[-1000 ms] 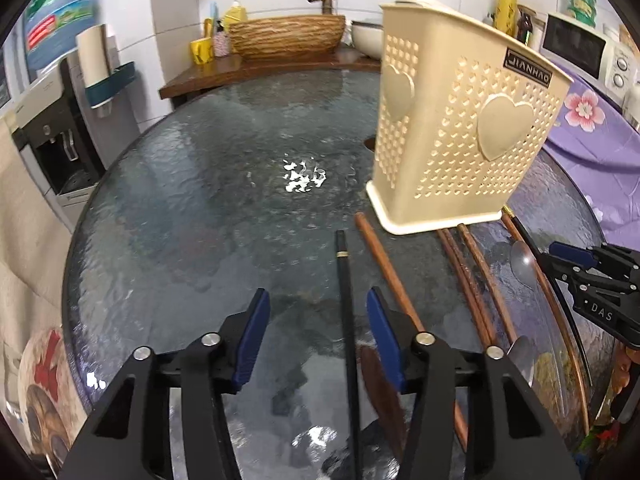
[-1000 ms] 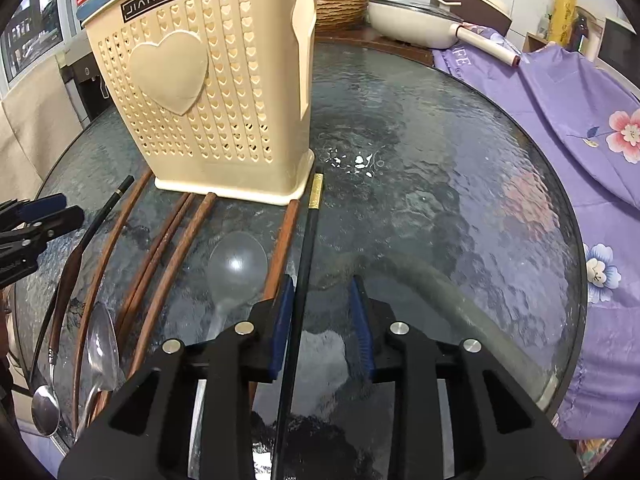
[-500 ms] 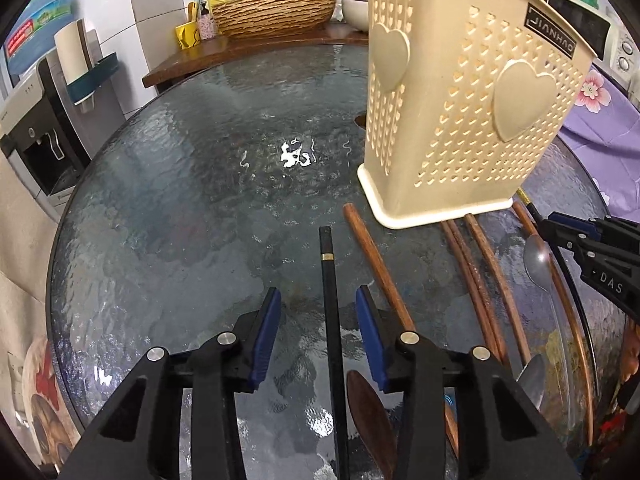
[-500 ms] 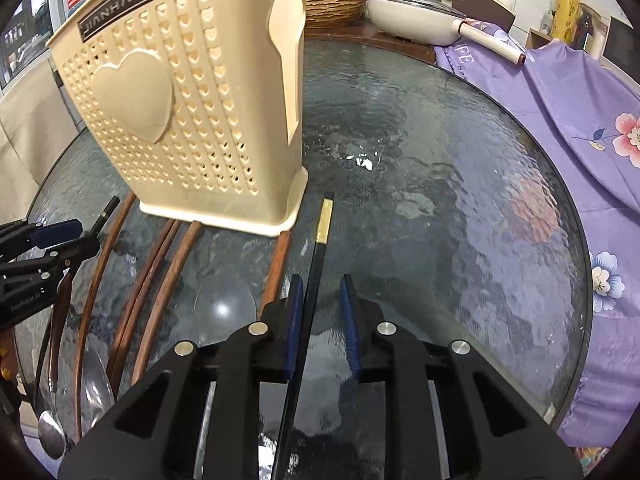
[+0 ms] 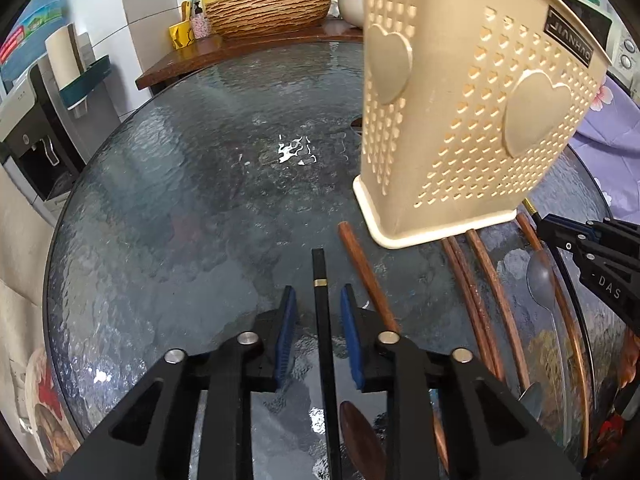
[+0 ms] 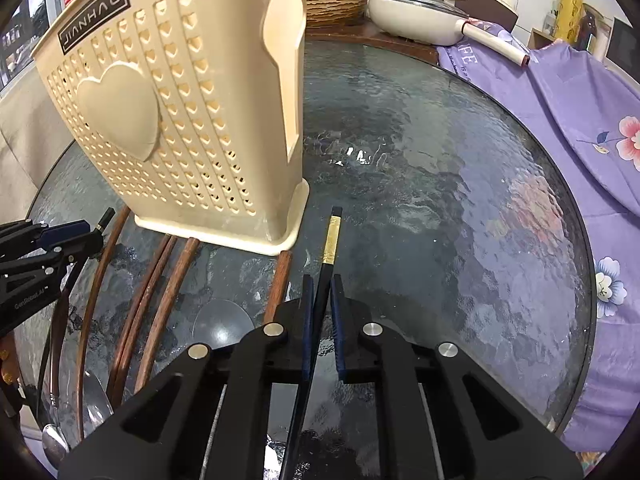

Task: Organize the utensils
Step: 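Grasp a black gold-tipped chopstick with the right gripper while the left gripper grasps another black chopstick, then lift both black chopsticks into the cream holder and open both grippers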

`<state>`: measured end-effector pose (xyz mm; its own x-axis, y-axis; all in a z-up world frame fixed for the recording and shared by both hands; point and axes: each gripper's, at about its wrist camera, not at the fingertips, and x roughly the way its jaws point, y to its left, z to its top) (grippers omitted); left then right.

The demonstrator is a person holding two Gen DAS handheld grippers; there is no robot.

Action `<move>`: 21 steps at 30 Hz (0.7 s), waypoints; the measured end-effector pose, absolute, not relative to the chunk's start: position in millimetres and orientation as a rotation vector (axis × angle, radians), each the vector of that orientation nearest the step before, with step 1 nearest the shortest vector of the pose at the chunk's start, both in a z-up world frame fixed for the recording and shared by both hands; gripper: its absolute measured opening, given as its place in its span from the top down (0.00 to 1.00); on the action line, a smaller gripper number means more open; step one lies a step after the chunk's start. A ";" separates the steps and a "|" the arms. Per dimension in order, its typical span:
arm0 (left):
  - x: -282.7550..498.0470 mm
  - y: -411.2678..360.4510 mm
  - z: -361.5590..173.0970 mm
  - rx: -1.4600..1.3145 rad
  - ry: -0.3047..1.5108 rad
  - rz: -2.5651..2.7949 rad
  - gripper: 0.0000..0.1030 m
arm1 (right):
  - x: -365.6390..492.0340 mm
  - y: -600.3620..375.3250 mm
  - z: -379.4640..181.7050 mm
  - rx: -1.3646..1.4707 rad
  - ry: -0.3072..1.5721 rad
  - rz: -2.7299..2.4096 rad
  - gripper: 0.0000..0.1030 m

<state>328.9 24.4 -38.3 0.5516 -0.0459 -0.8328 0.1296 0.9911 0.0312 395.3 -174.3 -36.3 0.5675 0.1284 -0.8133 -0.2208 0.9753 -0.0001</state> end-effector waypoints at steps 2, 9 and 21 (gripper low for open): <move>326.2 20.5 -38.9 0.103 0.978 -0.105 0.89 | 394.3 -174.6 -37.3 -0.110 0.941 0.205 0.92; 325.1 18.7 -40.0 0.111 0.968 -0.101 0.93 | 388.9 -178.1 -39.0 -0.108 0.938 0.211 0.93; 317.1 22.8 -27.2 0.070 0.907 -0.098 0.93 | 375.0 -198.0 -20.8 0.008 0.851 0.247 0.93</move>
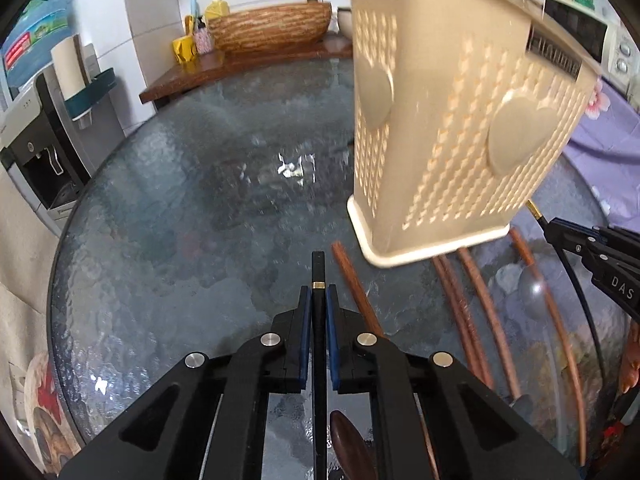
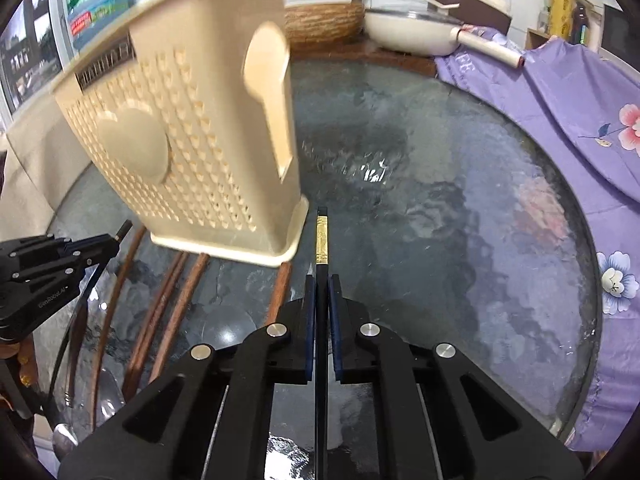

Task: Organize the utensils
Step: 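Lift both black chopsticks into the cream holder and open both grippers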

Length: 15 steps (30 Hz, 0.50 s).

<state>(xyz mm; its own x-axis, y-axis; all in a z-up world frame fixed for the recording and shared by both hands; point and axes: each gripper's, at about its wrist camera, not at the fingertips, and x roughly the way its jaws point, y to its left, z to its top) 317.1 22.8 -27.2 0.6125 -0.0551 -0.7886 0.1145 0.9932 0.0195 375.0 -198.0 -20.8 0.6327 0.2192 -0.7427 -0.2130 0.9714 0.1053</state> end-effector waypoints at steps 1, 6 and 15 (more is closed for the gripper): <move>314.6 25.6 -19.7 0.055 0.887 -0.100 0.93 | 373.0 -201.1 -15.6 0.027 0.835 0.254 0.93; 302.6 36.6 14.5 0.017 0.798 -0.100 0.93 | 359.7 -211.4 15.9 0.097 0.747 0.288 0.93; 257.3 51.0 82.1 -0.039 0.629 -0.142 0.93 | 320.1 -230.4 73.6 0.200 0.624 0.400 0.93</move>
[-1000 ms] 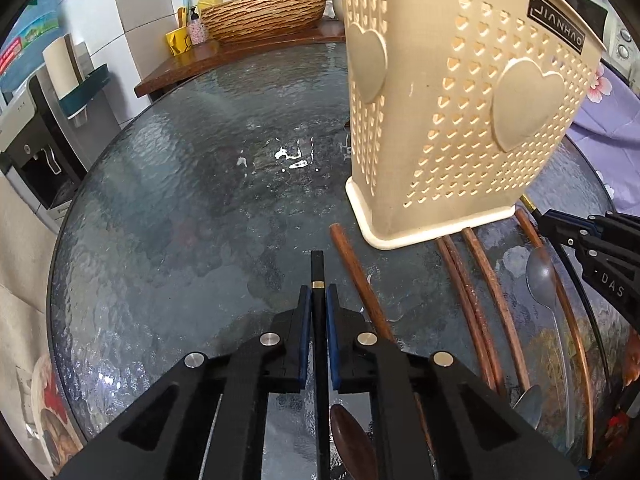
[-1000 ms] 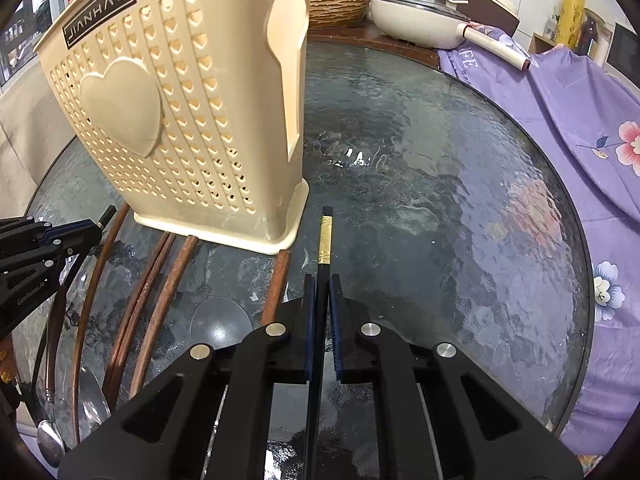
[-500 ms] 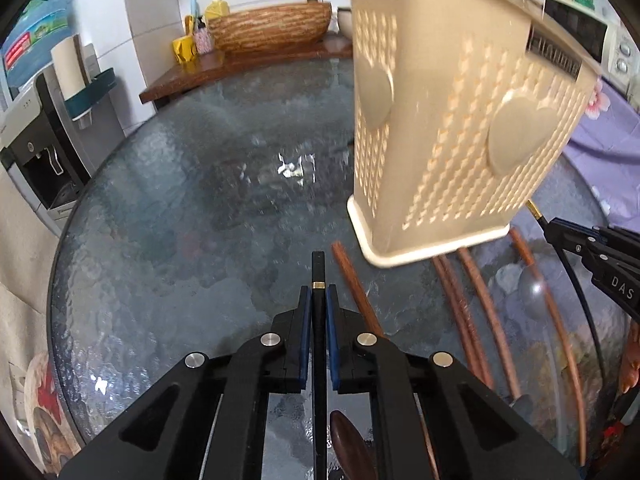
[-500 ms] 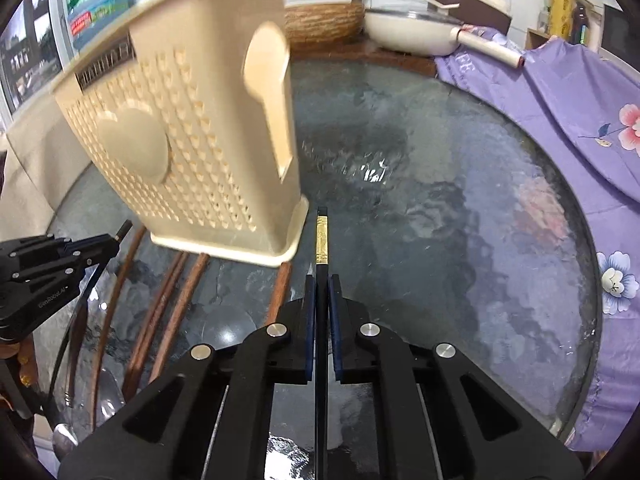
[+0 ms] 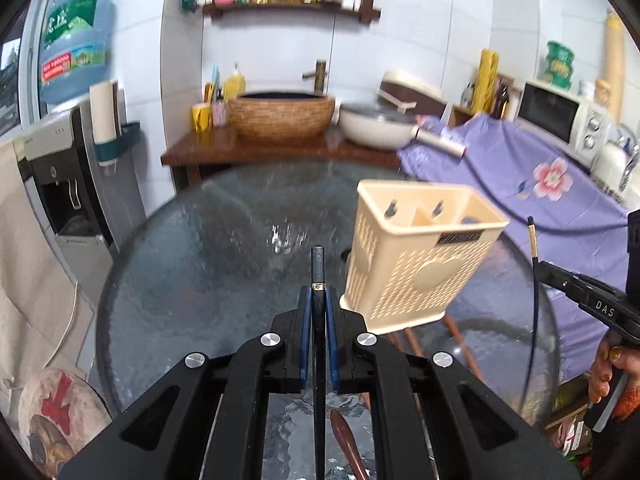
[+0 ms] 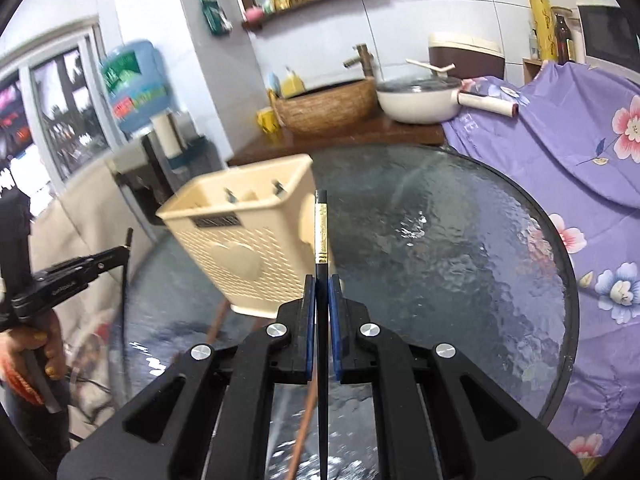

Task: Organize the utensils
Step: 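Lift both black chopsticks into the cream holder and open both grippers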

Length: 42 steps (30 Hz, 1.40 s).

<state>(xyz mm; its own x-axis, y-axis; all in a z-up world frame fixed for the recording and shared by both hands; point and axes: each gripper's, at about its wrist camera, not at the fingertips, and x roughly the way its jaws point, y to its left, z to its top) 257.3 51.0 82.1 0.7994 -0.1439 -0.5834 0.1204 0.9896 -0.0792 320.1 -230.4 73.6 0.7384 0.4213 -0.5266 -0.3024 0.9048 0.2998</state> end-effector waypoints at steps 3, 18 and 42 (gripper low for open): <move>244.5 52.5 98.7 -0.032 0.585 -0.149 0.93 | 302.3 -234.6 89.5 0.206 0.590 0.423 0.93; 214.0 54.7 126.8 -0.022 0.507 -0.162 0.93 | 269.7 -236.7 123.3 0.137 0.517 0.444 0.93; 233.1 35.7 236.7 -0.032 0.343 -0.258 0.93 | 290.7 -213.0 228.9 0.094 0.357 0.517 0.93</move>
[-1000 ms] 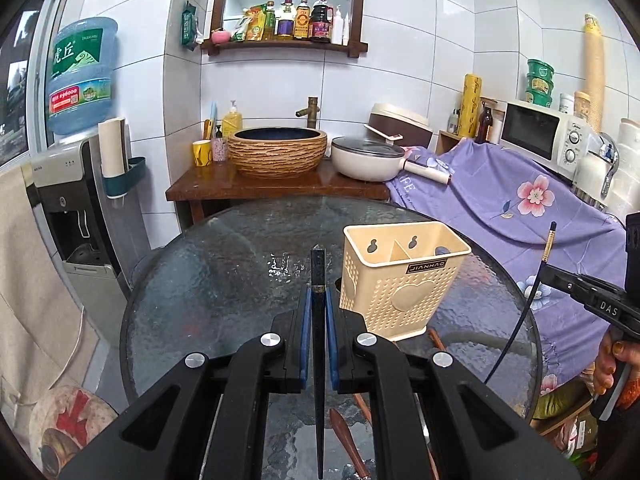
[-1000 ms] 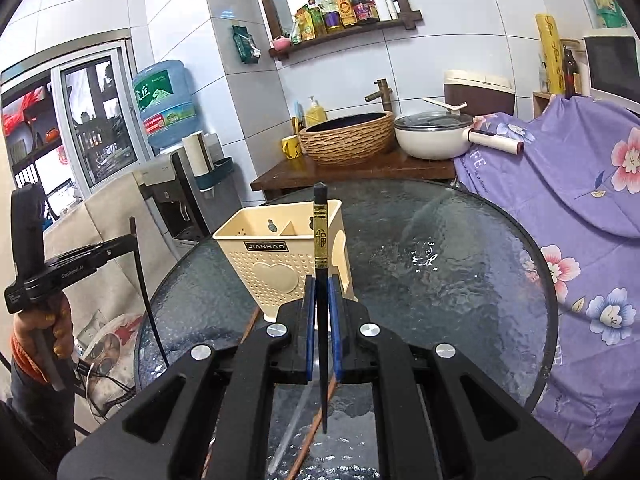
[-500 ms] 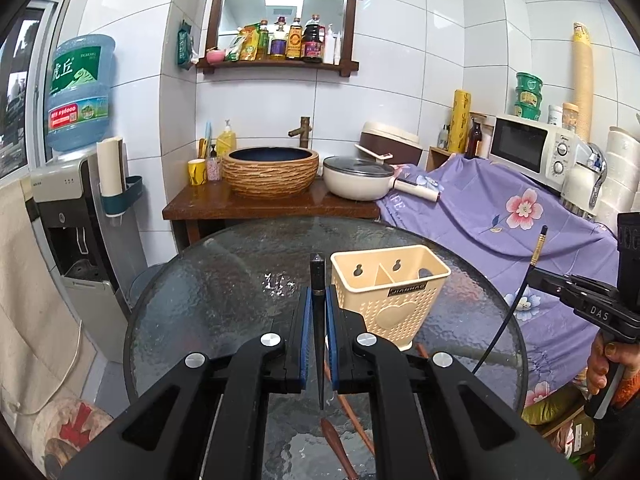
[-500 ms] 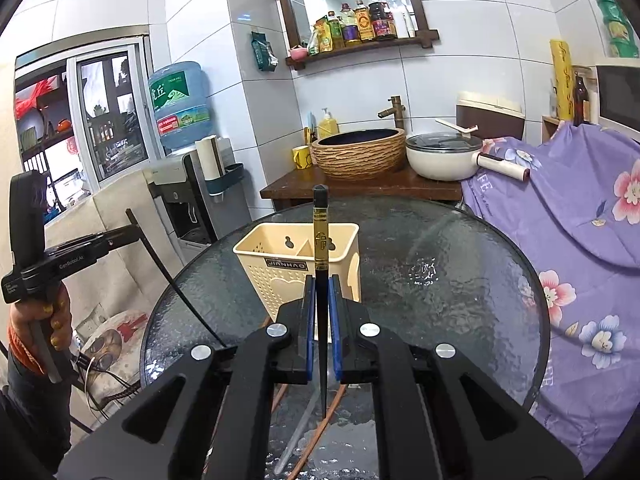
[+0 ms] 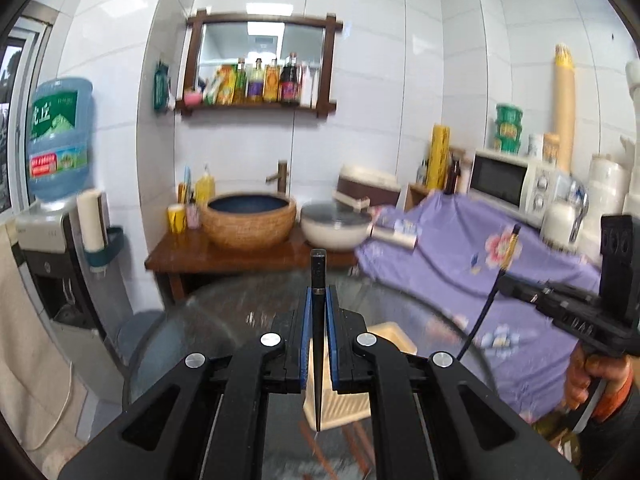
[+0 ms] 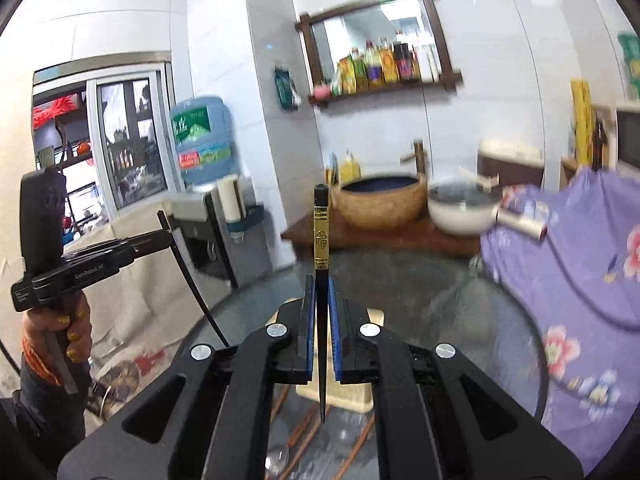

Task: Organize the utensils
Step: 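Lift both black chopsticks into the cream holder and open both grippers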

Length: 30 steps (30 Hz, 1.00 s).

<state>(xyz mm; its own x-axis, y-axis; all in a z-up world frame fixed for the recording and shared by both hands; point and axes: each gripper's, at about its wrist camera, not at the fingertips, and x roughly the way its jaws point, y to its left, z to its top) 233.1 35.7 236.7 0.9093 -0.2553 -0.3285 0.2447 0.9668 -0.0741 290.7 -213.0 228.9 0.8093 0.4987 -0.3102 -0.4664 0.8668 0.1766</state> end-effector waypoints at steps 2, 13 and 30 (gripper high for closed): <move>240.1 32.6 257.2 -0.055 0.303 -0.257 0.93 | 299.9 -209.7 248.7 0.100 0.330 0.512 0.93; 308.7 5.8 237.9 -0.122 0.358 -0.210 0.93 | 358.2 -198.9 245.7 0.126 0.299 0.392 0.93; 341.8 -1.9 145.4 -0.110 0.527 -0.181 0.93 | 396.0 -187.5 146.1 0.167 0.487 0.376 0.93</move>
